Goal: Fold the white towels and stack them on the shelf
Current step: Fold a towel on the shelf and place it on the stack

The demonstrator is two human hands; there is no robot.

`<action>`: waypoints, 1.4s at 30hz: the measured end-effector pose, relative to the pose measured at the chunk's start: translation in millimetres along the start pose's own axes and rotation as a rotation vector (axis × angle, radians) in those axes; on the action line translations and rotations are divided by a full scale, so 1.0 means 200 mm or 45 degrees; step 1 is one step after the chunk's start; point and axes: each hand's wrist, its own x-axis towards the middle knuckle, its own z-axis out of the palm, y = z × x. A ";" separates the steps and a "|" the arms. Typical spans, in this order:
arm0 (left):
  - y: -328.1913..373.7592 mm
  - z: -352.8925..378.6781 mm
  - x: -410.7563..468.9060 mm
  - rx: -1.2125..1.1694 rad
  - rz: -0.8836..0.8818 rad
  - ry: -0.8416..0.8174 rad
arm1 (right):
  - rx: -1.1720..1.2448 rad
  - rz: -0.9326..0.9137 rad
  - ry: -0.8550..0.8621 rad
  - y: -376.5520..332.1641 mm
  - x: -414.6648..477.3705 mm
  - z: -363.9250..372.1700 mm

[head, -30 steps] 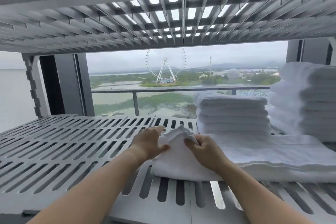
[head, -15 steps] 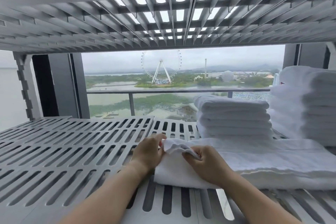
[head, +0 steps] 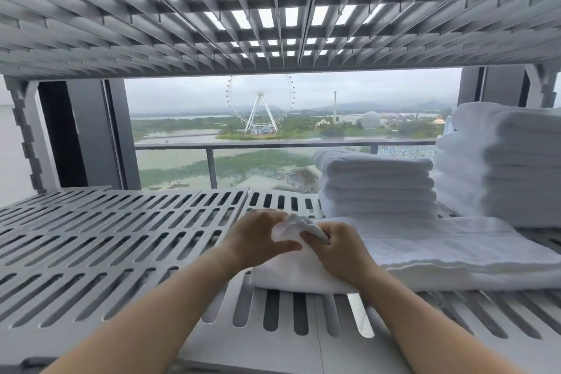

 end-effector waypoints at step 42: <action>0.54 0.22 -0.15 0.377 -0.237 0.083 | -0.476 -0.190 -0.156 0.38 -0.29 -0.61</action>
